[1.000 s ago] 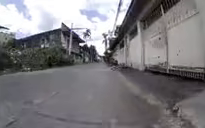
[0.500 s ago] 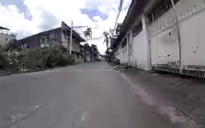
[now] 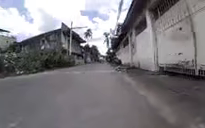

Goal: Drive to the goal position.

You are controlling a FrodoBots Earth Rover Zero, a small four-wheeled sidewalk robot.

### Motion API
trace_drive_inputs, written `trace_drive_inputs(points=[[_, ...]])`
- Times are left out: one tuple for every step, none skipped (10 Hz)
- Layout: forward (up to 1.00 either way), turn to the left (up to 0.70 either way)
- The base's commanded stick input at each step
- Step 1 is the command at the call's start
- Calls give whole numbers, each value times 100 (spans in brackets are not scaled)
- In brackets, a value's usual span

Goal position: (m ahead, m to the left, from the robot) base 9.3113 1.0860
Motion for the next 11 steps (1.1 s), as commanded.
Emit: trace_drive_inputs(points=[[100, -1], [100, -12], [100, -30], [100, -36], [100, -38], [100, -25], [100, -7], [100, 0], [100, 0], [100, 0], [100, 0]])
